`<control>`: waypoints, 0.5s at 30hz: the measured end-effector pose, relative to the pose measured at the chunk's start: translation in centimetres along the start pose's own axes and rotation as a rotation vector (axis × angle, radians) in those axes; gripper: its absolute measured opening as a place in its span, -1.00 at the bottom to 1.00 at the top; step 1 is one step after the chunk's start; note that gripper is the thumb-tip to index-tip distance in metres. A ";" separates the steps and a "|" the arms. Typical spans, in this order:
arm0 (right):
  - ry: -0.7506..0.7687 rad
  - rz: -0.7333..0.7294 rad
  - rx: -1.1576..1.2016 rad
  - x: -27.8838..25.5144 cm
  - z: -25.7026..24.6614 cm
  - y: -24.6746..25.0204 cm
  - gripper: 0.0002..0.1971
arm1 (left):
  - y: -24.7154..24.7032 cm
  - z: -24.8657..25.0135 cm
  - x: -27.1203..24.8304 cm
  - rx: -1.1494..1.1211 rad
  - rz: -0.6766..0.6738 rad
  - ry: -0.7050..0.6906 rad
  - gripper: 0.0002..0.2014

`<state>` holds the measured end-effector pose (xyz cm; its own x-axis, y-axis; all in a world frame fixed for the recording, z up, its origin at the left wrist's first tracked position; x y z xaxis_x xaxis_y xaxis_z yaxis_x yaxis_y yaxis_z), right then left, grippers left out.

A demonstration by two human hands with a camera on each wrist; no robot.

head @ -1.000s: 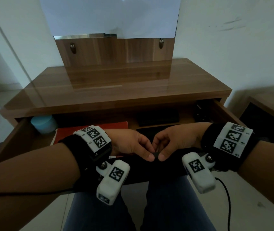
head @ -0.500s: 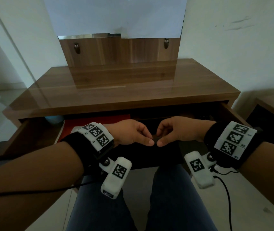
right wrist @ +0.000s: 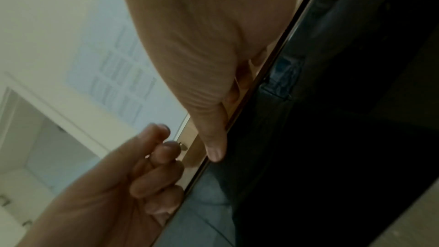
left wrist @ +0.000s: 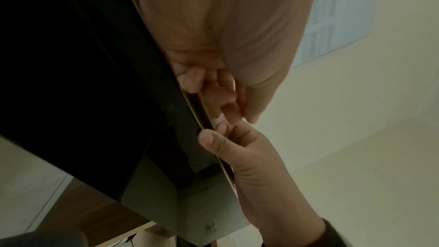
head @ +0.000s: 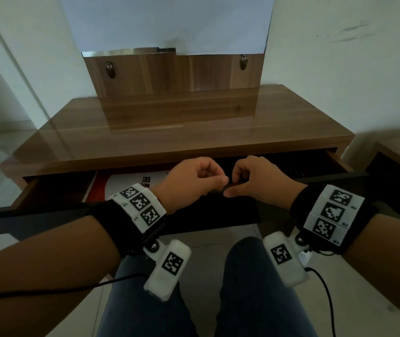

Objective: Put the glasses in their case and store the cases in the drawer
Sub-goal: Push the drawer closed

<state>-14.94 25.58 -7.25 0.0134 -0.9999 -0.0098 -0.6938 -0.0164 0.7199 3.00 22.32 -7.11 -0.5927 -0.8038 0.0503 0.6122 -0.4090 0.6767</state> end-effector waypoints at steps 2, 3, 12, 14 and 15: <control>0.034 0.071 -0.119 -0.2 -0.1 -0.4 -0.67 | 0.0 0.1 -0.2 -0.062 -0.070 0.022 -0.89; 0.059 0.095 -0.162 -0.3 -0.1 -0.6 -0.66 | 0.0 0.0 -0.3 -0.050 -0.108 0.051 -0.84; -0.012 0.082 -0.218 0.1 -0.3 -1.9 -0.64 | -0.1 -1.1 -0.8 -0.029 -0.267 0.282 -0.58; -0.052 0.076 -0.116 0.3 -0.1 -1.9 -0.67 | -0.1 -1.5 -0.7 -0.053 -0.271 0.311 -0.57; -0.068 0.072 -0.077 0.3 0.0 -1.9 -0.67 | -0.1 -1.6 -0.6 -0.062 -0.273 0.336 -0.56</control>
<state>-13.59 25.29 -8.60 -0.0848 -0.9964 -0.0011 -0.6342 0.0531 0.7714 4.14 22.15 -8.41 -0.5402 -0.7546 -0.3726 0.4931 -0.6426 0.5864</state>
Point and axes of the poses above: each hand's wrist, its own x-axis towards the middle knuckle, its own y-axis out of the back of the hand, z = x × y, the point moved 1 cm from there along x, towards the middle knuckle, and after that the axes turned 15 degrees about x, right-handed, at the moved point
